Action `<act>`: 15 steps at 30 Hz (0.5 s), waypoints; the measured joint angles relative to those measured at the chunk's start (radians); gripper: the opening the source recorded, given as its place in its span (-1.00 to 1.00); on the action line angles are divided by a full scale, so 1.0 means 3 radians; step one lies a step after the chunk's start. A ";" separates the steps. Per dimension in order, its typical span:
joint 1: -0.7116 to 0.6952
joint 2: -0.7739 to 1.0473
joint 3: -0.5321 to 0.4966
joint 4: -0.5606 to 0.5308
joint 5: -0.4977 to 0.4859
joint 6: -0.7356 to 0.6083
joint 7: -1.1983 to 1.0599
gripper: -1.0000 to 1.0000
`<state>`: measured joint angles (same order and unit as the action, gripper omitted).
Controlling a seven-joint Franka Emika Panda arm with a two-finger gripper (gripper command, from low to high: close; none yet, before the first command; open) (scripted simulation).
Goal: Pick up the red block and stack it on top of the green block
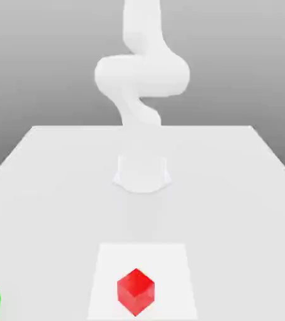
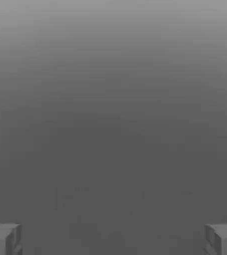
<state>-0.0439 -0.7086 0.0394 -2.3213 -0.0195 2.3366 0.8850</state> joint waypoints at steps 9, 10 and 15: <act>-0.0438 0.1116 0.0382 -0.0258 -0.0281 0.0441 0.1063 0.00; -0.0474 0.1239 0.0411 -0.0286 -0.0312 0.0489 0.1179 0.00; -0.0595 0.1846 0.0492 -0.0426 -0.0438 0.0729 0.1739 0.00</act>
<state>-0.2224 -0.1549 0.1871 -2.4491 -0.1507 2.5554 1.4067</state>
